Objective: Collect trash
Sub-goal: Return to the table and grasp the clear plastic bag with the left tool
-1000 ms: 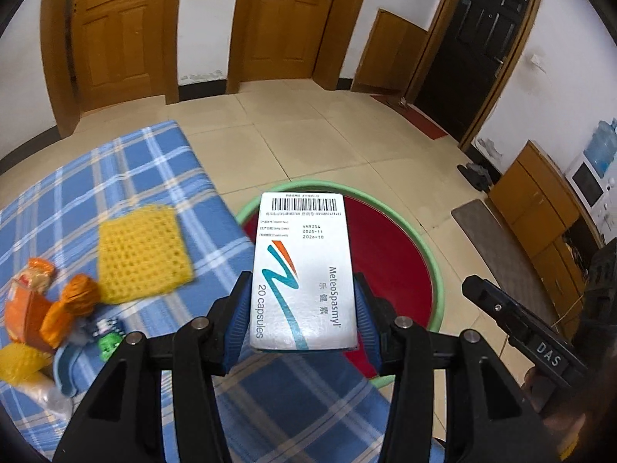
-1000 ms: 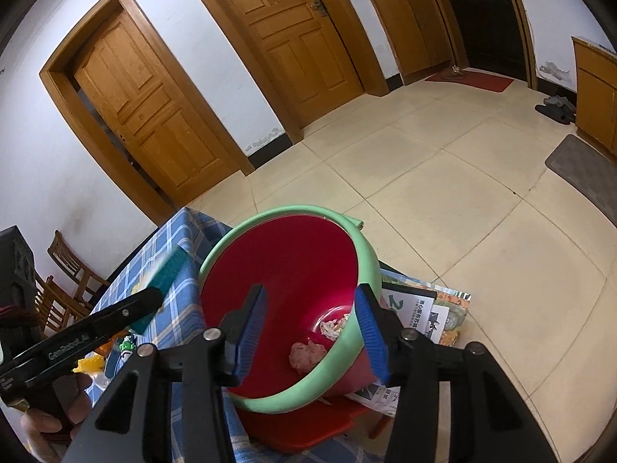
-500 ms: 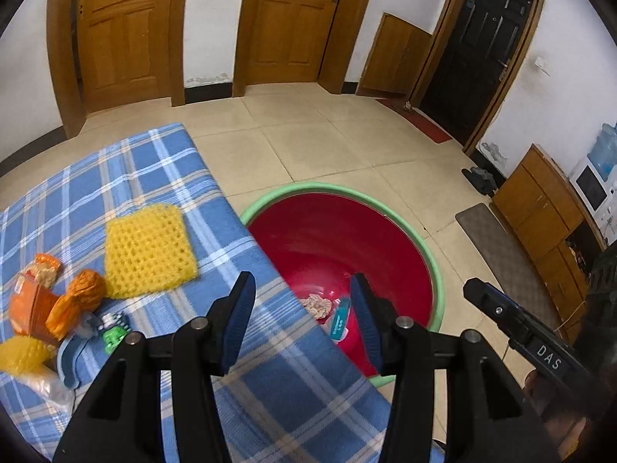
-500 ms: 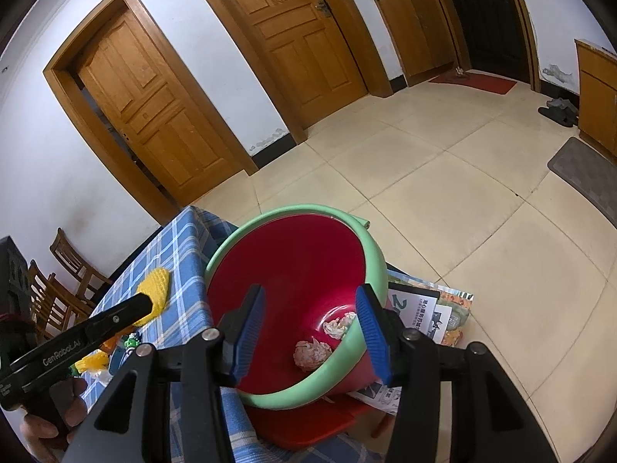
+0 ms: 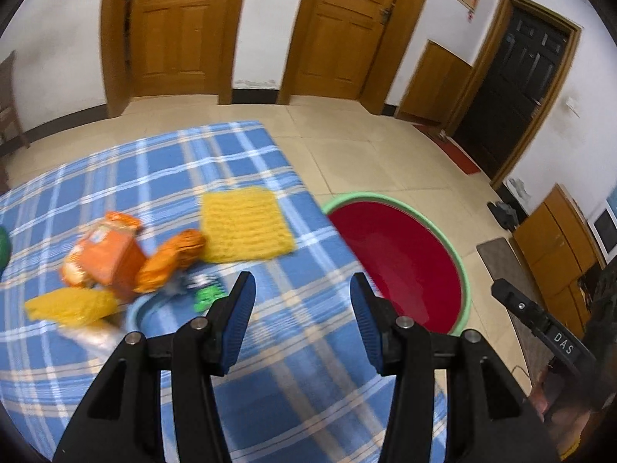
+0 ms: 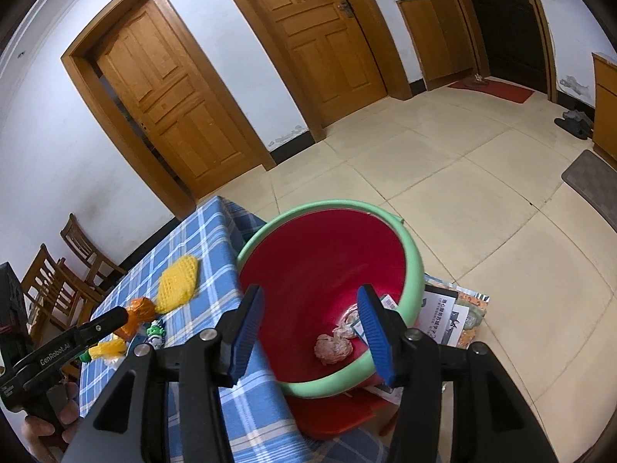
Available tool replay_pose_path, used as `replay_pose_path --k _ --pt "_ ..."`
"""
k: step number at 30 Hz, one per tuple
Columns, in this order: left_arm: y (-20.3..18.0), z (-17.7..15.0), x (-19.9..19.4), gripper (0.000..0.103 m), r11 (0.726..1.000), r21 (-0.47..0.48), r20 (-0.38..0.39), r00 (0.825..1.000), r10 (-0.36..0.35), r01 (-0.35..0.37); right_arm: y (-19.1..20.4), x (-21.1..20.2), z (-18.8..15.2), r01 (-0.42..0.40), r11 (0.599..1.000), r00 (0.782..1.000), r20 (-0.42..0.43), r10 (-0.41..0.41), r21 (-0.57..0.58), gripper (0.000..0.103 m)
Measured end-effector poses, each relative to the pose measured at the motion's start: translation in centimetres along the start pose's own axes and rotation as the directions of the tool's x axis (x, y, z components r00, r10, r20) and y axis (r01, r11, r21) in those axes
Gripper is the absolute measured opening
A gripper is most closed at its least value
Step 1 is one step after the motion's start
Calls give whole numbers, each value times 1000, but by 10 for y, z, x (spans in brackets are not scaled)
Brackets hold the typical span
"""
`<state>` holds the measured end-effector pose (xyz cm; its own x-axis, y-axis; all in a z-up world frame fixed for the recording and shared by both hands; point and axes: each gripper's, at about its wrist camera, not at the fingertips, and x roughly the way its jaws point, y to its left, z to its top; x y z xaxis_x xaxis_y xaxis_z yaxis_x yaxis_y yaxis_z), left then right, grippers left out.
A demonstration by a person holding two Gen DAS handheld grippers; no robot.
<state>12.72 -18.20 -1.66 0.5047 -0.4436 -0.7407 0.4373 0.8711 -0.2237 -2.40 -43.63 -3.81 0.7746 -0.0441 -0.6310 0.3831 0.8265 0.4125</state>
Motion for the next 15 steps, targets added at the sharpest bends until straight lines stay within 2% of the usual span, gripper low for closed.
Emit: replay_pose_path --k 10,15 --pt "56 -13 -32 51 990 -121 39 996 82 -76 24 1 -6 -23 999 1000 -21 22 -40 55" --pt "81 -26 -42 51 975 -180 17 991 135 -129 33 4 -10 -33 998 999 -35 31 -57 55"
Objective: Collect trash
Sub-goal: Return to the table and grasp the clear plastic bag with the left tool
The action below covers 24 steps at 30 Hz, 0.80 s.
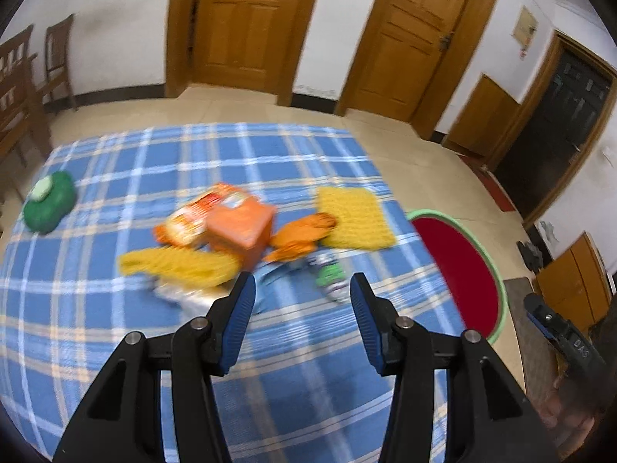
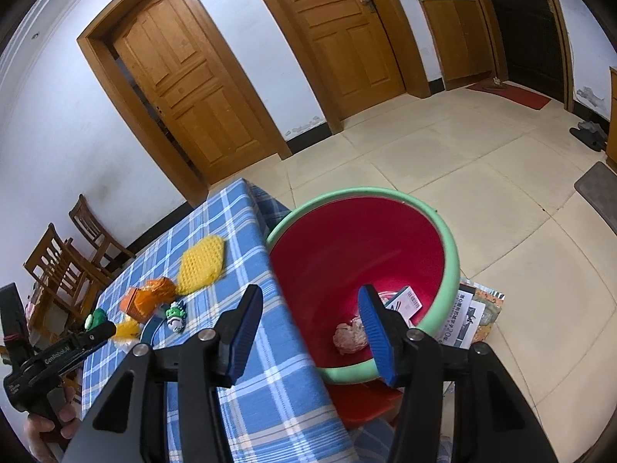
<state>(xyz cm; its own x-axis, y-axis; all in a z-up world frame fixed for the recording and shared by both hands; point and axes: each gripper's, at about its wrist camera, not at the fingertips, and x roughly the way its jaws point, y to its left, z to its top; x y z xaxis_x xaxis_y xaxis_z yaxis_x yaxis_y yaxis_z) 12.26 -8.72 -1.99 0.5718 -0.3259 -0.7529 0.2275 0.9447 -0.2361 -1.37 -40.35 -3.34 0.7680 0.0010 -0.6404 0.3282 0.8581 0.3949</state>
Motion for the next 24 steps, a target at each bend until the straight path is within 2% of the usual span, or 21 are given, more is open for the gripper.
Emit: replay_pose_path --k 4,13,24 --pt "21 -8 3 51 998 -52 -28 999 43 -44 6 2 -2 -5 1000 1000 -9 5 -10 55" --pt "49 -10 20 51 985 -155 -51 996 71 -78 9 5 -3 -2 1000 1000 -26 1 -22 55" --pt "63 -8 49 51 976 -196 -88 993 79 -95 11 14 -6 7 999 998 -54 -9 -33 55"
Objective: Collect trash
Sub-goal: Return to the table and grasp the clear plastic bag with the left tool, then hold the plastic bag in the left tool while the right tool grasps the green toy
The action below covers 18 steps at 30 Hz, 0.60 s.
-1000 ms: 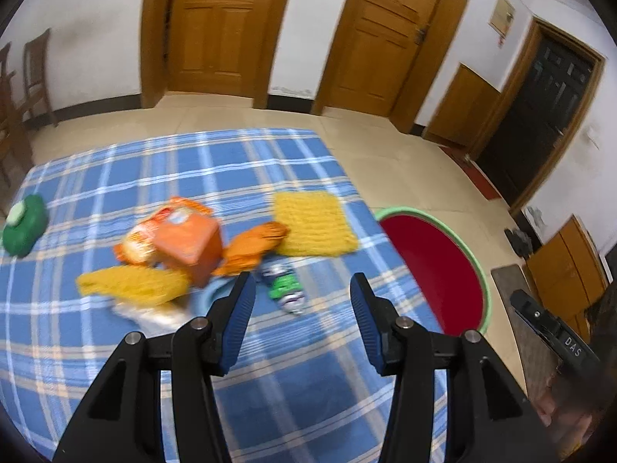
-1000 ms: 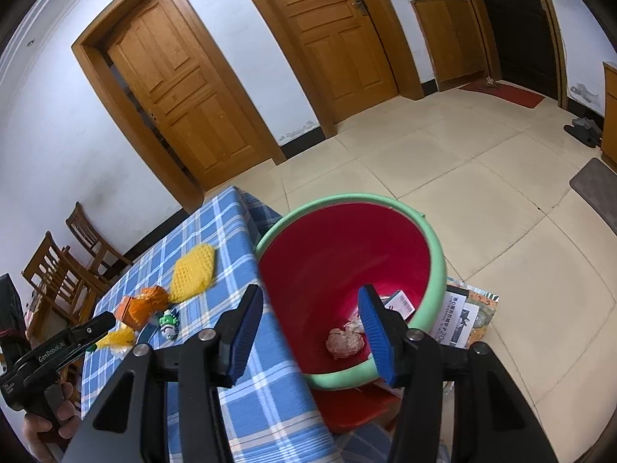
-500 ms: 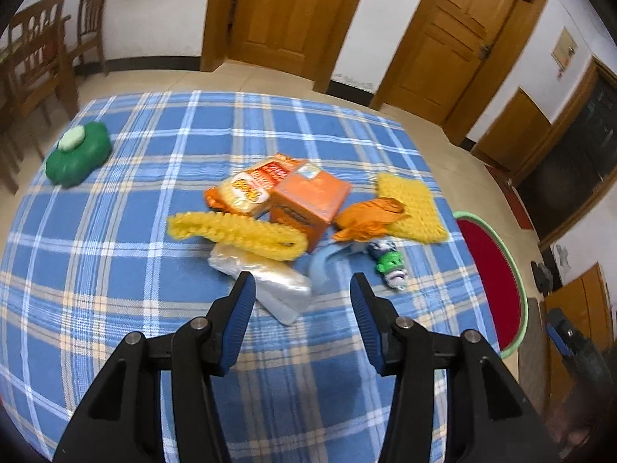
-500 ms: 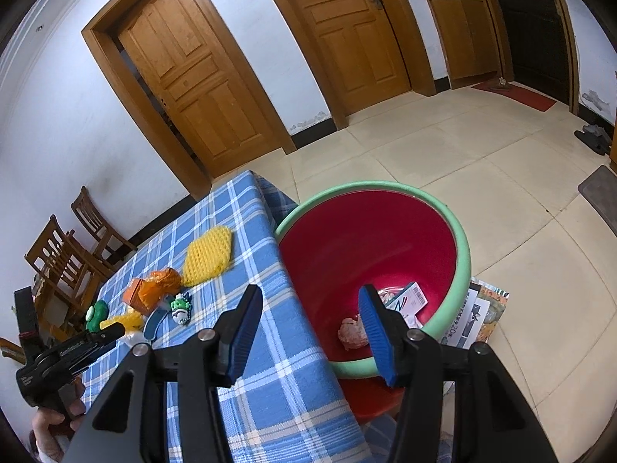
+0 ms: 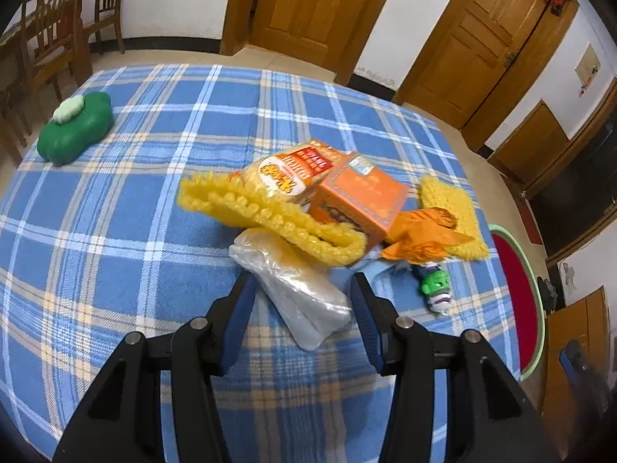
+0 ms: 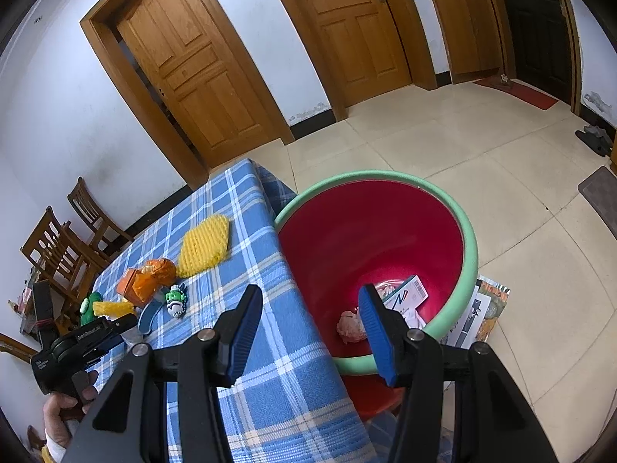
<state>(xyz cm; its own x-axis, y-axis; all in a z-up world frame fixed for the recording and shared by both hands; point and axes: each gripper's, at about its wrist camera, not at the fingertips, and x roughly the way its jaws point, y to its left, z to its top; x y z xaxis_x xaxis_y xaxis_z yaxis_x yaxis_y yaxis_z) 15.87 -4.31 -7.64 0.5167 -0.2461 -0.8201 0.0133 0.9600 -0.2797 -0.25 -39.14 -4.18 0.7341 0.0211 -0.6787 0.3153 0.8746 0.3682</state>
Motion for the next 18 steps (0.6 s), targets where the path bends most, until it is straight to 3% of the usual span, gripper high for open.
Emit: replay_pose_path --k 4,7,18 --pt "6 1 5 51 1000 -9 12 1000 -7 7 5 3 -1 -1 1000 1000 -9 1 -11 55" --pt "9 -1 5 43 1000 2 18 1000 -8 8 9 5 -1 -9 1000 1000 -19 9 -17 55" --pt "30 -12 -18 41 998 -13 33 998 -60 61 40 9 -3 -36 996 999 -32 33 -81 55"
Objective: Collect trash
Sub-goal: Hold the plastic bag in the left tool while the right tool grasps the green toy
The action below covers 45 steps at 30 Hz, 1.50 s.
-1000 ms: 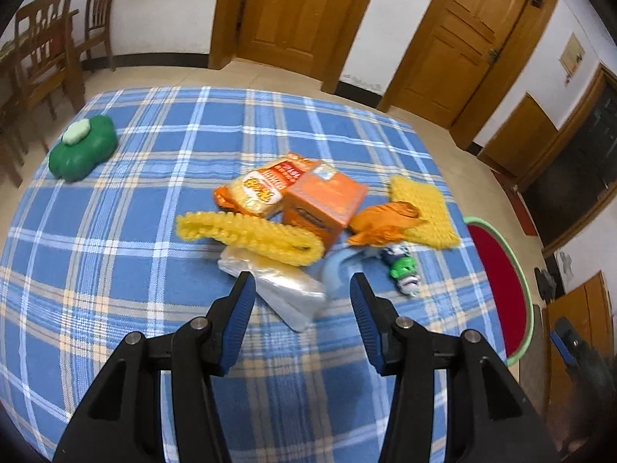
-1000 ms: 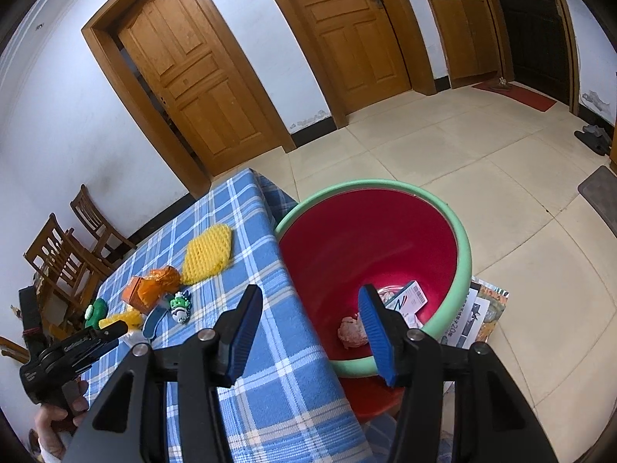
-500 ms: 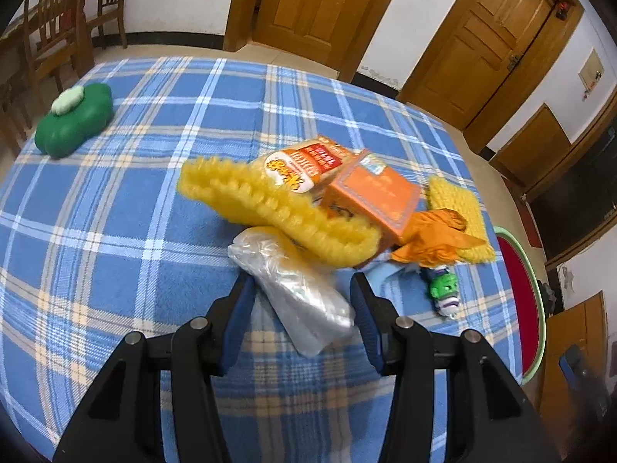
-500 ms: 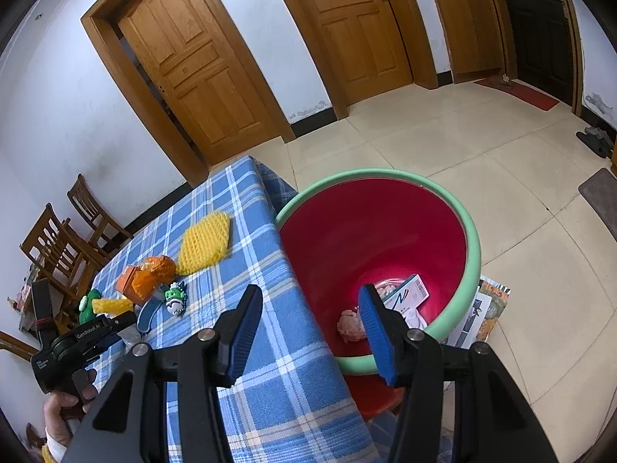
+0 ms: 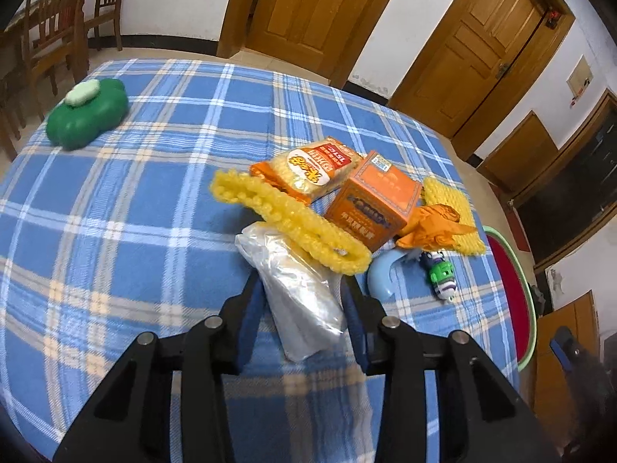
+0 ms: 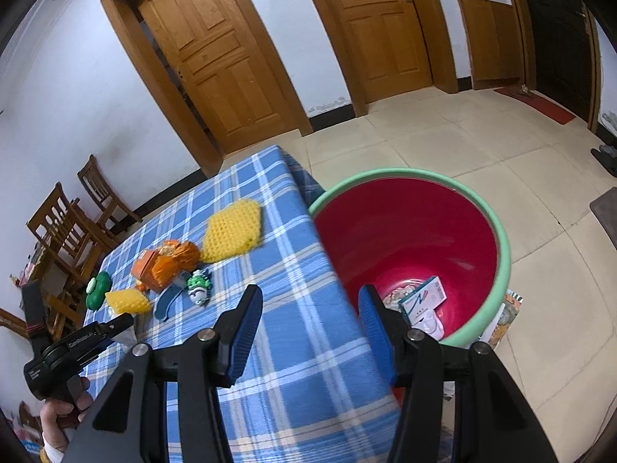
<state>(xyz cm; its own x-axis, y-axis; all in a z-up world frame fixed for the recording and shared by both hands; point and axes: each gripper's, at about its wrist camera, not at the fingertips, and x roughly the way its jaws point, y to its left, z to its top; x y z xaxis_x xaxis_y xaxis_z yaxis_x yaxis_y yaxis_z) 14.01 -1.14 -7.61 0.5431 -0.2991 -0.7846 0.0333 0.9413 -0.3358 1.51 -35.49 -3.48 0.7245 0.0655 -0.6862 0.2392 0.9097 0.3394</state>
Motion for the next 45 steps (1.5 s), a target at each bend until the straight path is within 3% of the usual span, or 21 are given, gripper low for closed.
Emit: replay_pose_path --k 9,17,32,40,42,45 --pt "25 -6 -38 41 999 2 60 997 40 -40 37 14 -2 -46 995 999 -32 44 -87 55" --pt "58 -7 -58 41 996 -51 100 992 81 -76 79 40 -5 -86 980 994 -81 73 -179 55" --pt "89 -10 -54 41 987 -129 98 989 110 -97 118 109 -9 -96 953 983 -177 46 -287 55" --pt "96 -10 -45 41 985 -145 86 991 105 -92 122 124 -8 -87 952 983 -178 35 -294 55" --pt "96 -10 -45 41 985 -145 86 991 102 -89 123 125 -7 -80 952 985 -171 29 -297 51" --pt "94 -11 -45 41 986 -143 87 991 100 -87 123 127 -5 -88 950 984 -176 35 -298 34"
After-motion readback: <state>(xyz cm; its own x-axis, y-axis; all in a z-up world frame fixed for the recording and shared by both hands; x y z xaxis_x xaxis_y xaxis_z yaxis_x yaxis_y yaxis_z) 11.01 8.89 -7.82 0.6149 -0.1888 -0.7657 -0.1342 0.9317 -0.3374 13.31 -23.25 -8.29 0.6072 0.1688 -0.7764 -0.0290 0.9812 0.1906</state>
